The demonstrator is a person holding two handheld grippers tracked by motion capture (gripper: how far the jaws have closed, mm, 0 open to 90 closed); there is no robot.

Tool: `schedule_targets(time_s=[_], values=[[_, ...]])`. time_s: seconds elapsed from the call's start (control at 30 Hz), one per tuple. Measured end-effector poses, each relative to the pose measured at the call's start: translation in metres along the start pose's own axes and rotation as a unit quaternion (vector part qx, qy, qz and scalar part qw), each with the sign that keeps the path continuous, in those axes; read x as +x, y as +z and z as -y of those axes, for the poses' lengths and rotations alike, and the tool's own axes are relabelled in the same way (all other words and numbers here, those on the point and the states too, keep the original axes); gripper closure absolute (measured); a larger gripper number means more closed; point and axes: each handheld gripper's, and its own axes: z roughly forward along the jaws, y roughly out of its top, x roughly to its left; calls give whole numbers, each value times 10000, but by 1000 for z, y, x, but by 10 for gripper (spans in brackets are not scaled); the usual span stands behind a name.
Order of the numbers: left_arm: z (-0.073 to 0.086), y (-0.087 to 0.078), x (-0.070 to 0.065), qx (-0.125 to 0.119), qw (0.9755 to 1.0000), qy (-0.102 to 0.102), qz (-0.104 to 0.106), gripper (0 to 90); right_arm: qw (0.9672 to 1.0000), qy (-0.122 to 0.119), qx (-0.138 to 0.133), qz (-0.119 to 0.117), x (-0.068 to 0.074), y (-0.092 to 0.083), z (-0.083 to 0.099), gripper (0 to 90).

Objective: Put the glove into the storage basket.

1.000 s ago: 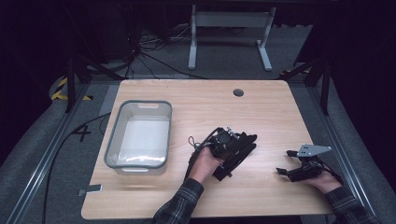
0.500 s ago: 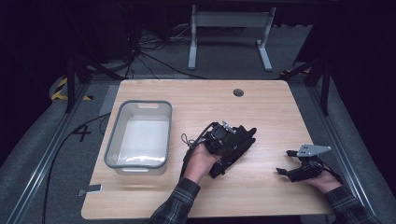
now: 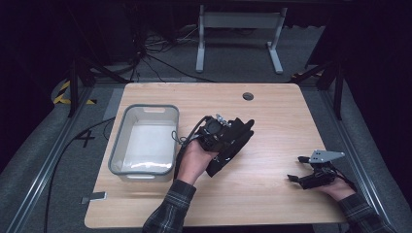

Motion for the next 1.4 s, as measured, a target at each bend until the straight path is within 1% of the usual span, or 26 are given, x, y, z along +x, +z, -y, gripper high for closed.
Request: schedule_targets(time_s=[0.07, 0.1, 0.13, 0.17, 0.2, 0.23, 0.27, 0.4, 0.5, 0.57, 0.63, 0.7, 0.8, 0.87, 0.9, 0.97, 1.07, 1.17, 1.27, 1.4], values=[[1, -7, 4, -8, 10000, -3, -34, 706, 10000, 0, 0, 0, 0, 0, 0, 108], [1, -7, 4, -8, 10000, -3, -34, 706, 10000, 0, 0, 0, 0, 0, 0, 108], [1, -11, 6, -27, 10000, -32, -51, 706, 10000, 0, 0, 0, 0, 0, 0, 108], [3, -18, 10, -73, 9999, -87, -117, 706, 10000, -1, 1, 0, 0, 0, 0, 108], [3, -18, 10, -73, 9999, -87, -117, 706, 10000, -1, 1, 0, 0, 0, 0, 108], [4, -25, 14, -120, 9997, -123, -152, 706, 10000, 0, 1, -1, 0, 0, 0, 108], [4, -25, 14, -120, 9997, -123, -152, 706, 10000, 0, 1, -1, 0, 0, 0, 108], [8, -41, 22, -229, 9992, -231, -246, 706, 10000, 0, 1, -1, 0, 0, 0, 108], [13, -50, 29, -264, 9987, -310, -311, 706, 10000, 0, 1, -1, 0, 0, 0, 108], [18, -57, 34, -310, 9980, -385, -388, 706, 10000, 0, 0, 0, 0, 0, 0, 108], [20, -60, 36, -327, 9978, -421, -392, 706, 10000, 0, 1, -1, 0, 0, 0, 108], [25, -66, 41, -337, 9973, -474, -451, 706, 10000, 0, 1, 0, 0, 0, 0, 108], [32, -76, 48, -396, 9960, -599, -525, 706, 10000, 0, 1, -1, 0, 0, 0, 108], [38, -85, 53, -453, 9948, -694, -597, 706, 10000, 0, 0, 1, 0, 0, 0, 108], [38, -85, 53, -453, 9948, -694, -597, 706, 10000, 0, 0, 1, 0, 0, 0, 108], [45, -95, 60, -494, 9932, -793, -696, 706, 10000, -1, 1, 1, 0, 0, 0, 108], [54, -105, 68, -552, 9909, -931, -797, 706, 10000, 0, 0, 0, 0, 0, 0, 108], [64, -113, 77, -559, 9887, -1047, -920, 706, 10000, 0, 1, 0, 0, 0, 0, 108], [75, -119, 88, -564, 9858, -1193, -1034, 706, 10000, -1, 0, 1, 0, 0, 0, 108], [88, -121, 101, -578, 9820, -1405, -1122, 706, 10000, 0, 1, 0, 0, 0, 0, 108]])
